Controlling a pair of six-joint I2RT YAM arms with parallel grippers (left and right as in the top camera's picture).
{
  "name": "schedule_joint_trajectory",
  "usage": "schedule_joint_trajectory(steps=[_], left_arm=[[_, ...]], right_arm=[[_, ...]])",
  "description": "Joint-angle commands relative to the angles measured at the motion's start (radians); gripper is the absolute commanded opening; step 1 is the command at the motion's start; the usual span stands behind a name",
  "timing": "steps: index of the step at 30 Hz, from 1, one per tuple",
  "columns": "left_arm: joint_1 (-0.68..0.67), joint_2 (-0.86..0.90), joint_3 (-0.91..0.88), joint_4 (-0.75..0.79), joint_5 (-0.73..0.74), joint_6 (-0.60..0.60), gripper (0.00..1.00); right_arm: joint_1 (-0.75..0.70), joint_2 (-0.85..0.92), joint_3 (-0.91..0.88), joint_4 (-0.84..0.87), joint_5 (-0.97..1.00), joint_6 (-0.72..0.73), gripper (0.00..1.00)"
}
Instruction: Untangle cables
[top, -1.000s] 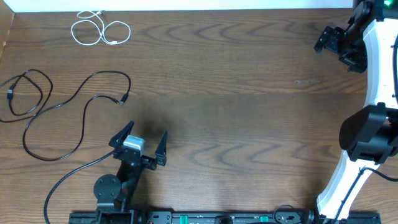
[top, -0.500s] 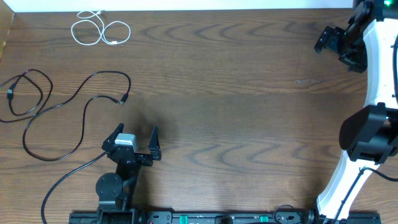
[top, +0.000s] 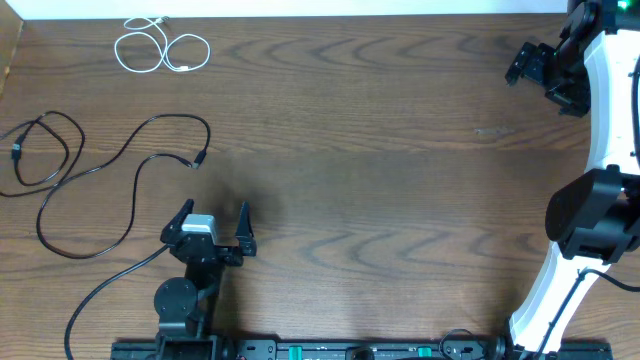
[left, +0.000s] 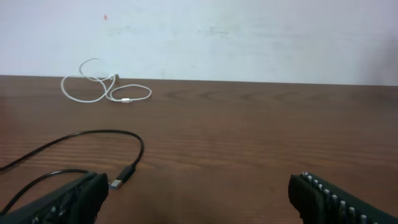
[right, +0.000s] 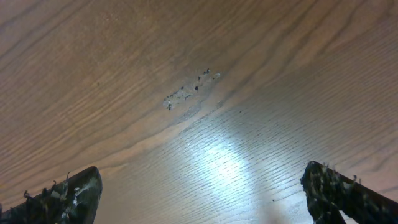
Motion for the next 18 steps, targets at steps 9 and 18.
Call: schedule_joint_trajectory(steps=[9, 18], left_arm=[[-0.002, -0.009, -0.018, -0.047, -0.080, 0.017, 0.98], [-0.001, -0.009, -0.018, -0.043, -0.080, 0.017, 0.98]], right_arm=[[0.006, 0.008, -0.001, -0.001, 0.002, -0.010, 0.99], [0.006, 0.008, -0.001, -0.001, 0.002, -0.010, 0.99]])
